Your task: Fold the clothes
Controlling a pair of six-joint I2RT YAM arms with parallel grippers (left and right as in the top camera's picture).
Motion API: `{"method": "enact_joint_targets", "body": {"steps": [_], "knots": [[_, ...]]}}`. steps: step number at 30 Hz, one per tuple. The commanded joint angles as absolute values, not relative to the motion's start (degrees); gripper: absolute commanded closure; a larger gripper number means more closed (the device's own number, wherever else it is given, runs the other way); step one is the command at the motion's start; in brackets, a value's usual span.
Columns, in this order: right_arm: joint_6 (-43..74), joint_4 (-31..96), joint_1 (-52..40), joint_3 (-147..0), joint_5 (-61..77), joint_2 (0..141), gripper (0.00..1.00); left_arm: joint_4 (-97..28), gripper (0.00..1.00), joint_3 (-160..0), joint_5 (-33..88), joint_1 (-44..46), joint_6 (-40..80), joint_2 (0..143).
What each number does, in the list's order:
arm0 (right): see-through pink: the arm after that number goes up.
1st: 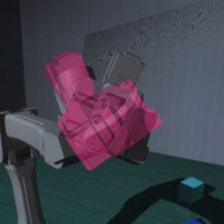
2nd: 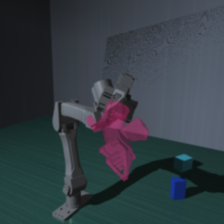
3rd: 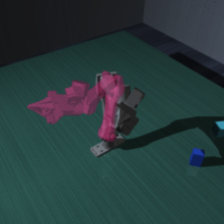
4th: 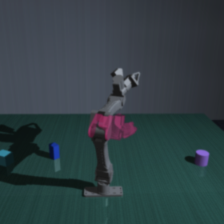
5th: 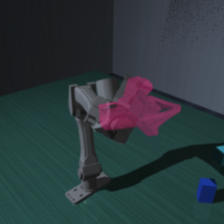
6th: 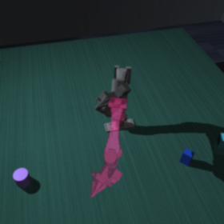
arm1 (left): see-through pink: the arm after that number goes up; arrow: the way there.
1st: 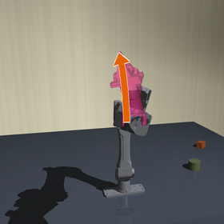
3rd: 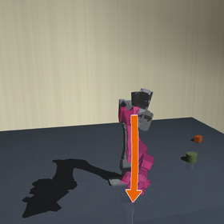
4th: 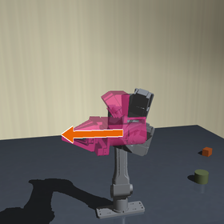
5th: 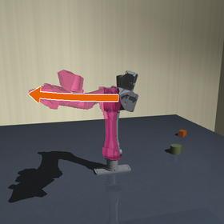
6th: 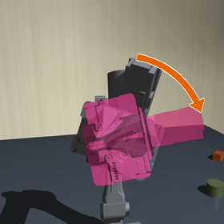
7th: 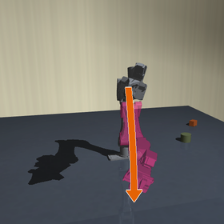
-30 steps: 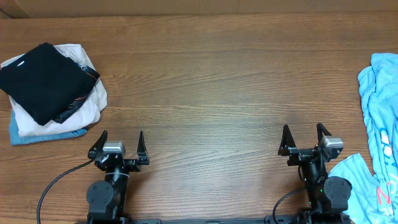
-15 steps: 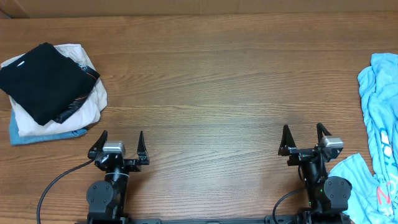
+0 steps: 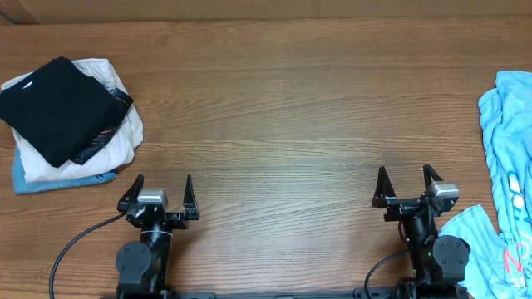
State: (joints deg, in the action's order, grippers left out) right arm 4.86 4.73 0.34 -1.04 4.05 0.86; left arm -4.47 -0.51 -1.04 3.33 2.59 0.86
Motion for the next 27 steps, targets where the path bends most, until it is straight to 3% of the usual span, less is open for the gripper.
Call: {"method": "enact_joint_targets", "body": {"steps": [1,19,27], "knots": [[4.67,4.56,0.49,-0.47,3.97,1.02,0.00,-4.36,0.00,-0.27,-0.38,3.03,1.28,0.36],[6.35,5.02,0.51,-1.04,3.88,2.13,0.00,-4.36,0.00,-0.27,-0.30,3.03,5.56,0.36],[9.21,14.55,0.51,-9.32,2.48,2.13,0.00,-9.19,0.00,-3.95,2.66,3.03,8.43,0.36]]}}
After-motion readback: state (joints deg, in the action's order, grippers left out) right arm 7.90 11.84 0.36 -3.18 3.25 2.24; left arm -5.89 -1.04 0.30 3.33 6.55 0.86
